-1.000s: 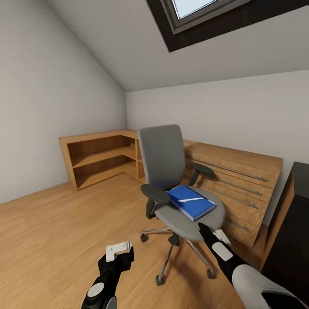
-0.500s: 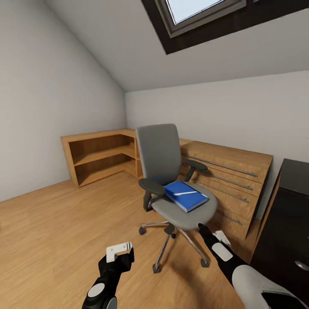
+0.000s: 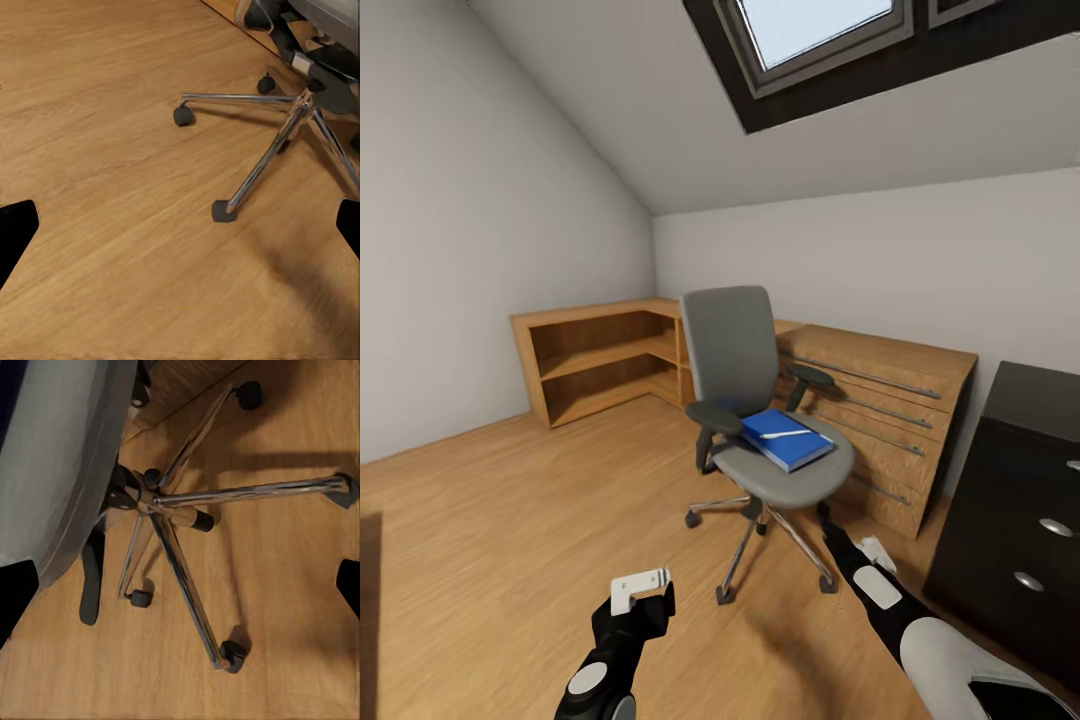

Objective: In the bedroom, organize the workspace by keeping the computer under the desk, ensuring the monitor is on the desk, placing the keyboard on the desk next to the monitor, placing the mouse on the desk next to the keyboard, moving the folder from the swivel chair onto the desk next to the mouse, stacking the notebook on top of the folder with the pen on top of the notebook, and positioning the swivel chair next to the desk.

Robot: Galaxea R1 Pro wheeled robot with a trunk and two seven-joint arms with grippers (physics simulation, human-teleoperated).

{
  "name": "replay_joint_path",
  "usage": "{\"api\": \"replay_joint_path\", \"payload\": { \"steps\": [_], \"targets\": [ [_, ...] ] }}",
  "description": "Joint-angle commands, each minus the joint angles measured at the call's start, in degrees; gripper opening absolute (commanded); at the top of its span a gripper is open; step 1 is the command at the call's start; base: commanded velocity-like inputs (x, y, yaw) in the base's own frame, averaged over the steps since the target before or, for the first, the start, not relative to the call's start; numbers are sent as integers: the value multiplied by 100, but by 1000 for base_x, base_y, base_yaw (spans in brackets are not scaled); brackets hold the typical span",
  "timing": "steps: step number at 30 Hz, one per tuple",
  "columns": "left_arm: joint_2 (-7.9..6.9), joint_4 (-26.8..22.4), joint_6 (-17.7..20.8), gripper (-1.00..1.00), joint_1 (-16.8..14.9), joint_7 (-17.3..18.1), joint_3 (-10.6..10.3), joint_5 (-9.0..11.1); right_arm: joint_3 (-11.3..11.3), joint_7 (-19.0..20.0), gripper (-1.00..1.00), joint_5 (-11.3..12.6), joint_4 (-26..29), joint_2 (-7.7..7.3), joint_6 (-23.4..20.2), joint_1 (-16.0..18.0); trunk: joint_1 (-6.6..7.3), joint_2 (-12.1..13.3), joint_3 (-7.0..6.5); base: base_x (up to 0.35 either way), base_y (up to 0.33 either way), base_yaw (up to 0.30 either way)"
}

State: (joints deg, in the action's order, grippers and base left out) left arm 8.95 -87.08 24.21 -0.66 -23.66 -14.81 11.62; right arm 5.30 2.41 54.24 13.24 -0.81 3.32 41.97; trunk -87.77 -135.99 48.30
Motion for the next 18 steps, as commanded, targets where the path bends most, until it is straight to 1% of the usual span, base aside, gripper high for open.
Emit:
{"api": "replay_joint_path", "payload": {
  "steps": [1, 6, 10, 12, 13, 15, 16, 17, 18],
  "targets": [
    [-2, -5, 10, 100, -4, -52, -11, 60, 26, 24, 100, 36, -5, 2, 11, 4, 5, -3, 6, -329, 0, 0],
    [1, -3, 3, 100, -4, -54, -16, 60, 32, 23, 100, 28, -10, -1, 26, 4, 5, -3, 6, -269, 0, 0],
    [-5, -4, -7, 100, -4, -47, -107, 68, 37, 23, 100, 17, -10, -11, 36, 4, 5, -3, 6, -75, 0, 0],
    [-4, 16, 6, 100, -4, -40, -129, 82, 39, 23, 100, -78, -23, -14, 71, 4, 27, 37, -12, -15, 0, 0],
    [3, 86, 7, 100, -4, -40, -148, 84, 40, 23, 100, -224, -77, -16, 131, 2, 49, 77, -30, -8, 0, 0],
    [7, 168, 3, 100, -4, -41, -168, 85, 42, 23, 100, -378, -161, -21, 201, 0, 93, 157, -66, -6, 0, 0],
    [4, 339, 0, 100, -4, -43, -186, 90, 42, 23, 100, -662, -374, -26, 407, -16, 115, 198, -84, -3, 0, 0],
    [4, 418, -3, 100, -4, -48, -192, 89, 42, 23, 100, -769, -453, -27, 512, -22, 136, 238, -102, -2, 0, 0],
    [-1, 792, -14, 100, -4, -62, -200, 88, 42, 23, 100, -1256, -783, -23, 1079, -47, 158, 278, -120, 0, 0, 0]
  ]
}}
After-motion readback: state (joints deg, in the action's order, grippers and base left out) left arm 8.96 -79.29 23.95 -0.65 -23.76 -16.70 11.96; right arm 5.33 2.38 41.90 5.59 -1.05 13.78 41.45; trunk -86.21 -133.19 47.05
